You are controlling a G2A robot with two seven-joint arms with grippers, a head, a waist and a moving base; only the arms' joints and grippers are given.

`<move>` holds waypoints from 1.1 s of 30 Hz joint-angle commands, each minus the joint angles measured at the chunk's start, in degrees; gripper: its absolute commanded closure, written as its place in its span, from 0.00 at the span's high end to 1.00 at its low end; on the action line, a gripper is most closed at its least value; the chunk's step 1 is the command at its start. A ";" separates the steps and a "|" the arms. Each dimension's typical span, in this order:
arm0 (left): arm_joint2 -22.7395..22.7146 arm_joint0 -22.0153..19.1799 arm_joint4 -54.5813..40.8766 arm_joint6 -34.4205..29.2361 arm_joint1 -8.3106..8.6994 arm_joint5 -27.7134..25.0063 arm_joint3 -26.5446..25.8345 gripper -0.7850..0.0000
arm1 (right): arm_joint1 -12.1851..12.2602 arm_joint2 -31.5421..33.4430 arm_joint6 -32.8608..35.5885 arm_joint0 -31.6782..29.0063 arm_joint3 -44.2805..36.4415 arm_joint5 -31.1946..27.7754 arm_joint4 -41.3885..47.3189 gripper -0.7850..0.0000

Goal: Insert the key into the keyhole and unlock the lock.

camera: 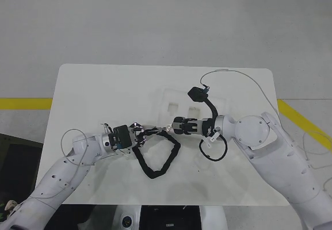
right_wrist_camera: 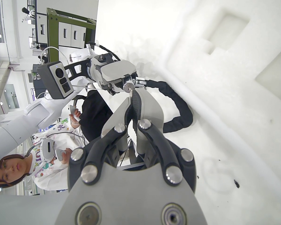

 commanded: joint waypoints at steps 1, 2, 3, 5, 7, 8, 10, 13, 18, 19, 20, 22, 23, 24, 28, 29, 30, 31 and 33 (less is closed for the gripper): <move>0.01 -0.01 -0.06 0.09 -0.04 0.03 0.03 0.00 | -0.06 -0.01 0.03 0.03 0.09 -0.10 0.23 0.00; 0.02 -0.03 -0.05 0.08 -0.06 0.03 0.04 0.00 | -0.10 -0.02 0.05 0.02 0.17 -0.24 0.42 0.00; 0.06 -0.07 0.01 0.12 -0.08 -0.06 0.00 0.00 | -0.13 -0.05 0.06 0.05 0.29 -0.33 0.49 0.00; 0.06 -0.13 0.10 0.12 -0.12 -0.03 -0.04 0.00 | -0.22 -0.21 0.06 0.13 0.44 -0.49 0.47 0.00; 0.05 -0.13 0.04 0.20 -0.16 0.00 -0.03 0.00 | -0.31 -0.41 0.12 0.21 0.59 -0.43 0.39 0.00; 0.05 -0.14 0.05 0.20 -0.18 0.00 -0.01 0.00 | -0.35 -0.53 0.21 0.29 0.65 -0.38 0.25 0.00; 0.04 -0.17 0.03 0.21 -0.21 -0.02 -0.02 0.00 | -0.46 -0.78 0.26 0.42 0.76 -0.30 0.27 0.00; 0.03 -0.21 0.01 0.17 -0.27 0.03 -0.10 0.00 | -0.63 -1.13 0.22 0.68 0.94 -0.24 0.19 0.00; 0.03 -0.23 0.14 0.27 -0.33 -0.14 -0.06 0.00 | -0.84 -1.08 -0.08 0.87 1.50 -0.02 0.81 0.17; 0.01 -0.24 0.12 0.26 -0.35 -0.20 -0.05 0.00 | -0.85 -0.90 -0.29 0.81 1.54 -0.08 0.94 0.97; -0.01 -0.24 0.12 0.25 -0.36 -0.22 -0.03 0.00 | -0.85 -0.72 -0.34 0.69 1.53 -0.22 1.15 1.00; -0.04 -0.21 0.00 0.32 -0.38 -0.32 0.02 0.00 | -0.82 -0.19 -0.46 0.44 1.44 -0.81 1.75 1.00; -0.07 -0.19 -0.03 0.33 -0.38 -0.40 0.07 0.00 | -0.79 0.06 -0.45 0.34 1.30 -1.18 1.77 1.00; -0.14 -0.21 -0.04 0.35 -0.38 -0.49 0.10 0.00 | -0.75 0.31 -0.42 0.23 1.15 -1.63 1.78 1.00; -0.58 -0.59 -0.30 0.37 -0.25 -2.45 0.04 0.00 | -0.55 2.16 -0.44 -0.64 1.20 -5.13 3.80 1.00; -0.69 -0.92 -0.61 0.41 -0.20 -3.94 -0.03 0.00 | -0.47 2.81 -0.46 -0.85 1.26 -6.60 4.37 1.00; -0.83 -1.42 -0.78 0.55 -0.14 -5.45 -0.14 0.00 | -0.35 3.44 -0.22 -1.00 1.26 -8.61 4.46 1.00; -0.76 -2.14 -0.19 0.43 -0.04 -7.62 -0.47 0.00 | -0.16 4.03 0.33 -0.97 1.14 -10.62 3.45 1.00; -0.89 -3.69 -0.15 0.65 0.11 -11.64 -0.38 0.00 | 0.16 5.13 1.00 -1.19 0.73 -13.97 1.96 1.00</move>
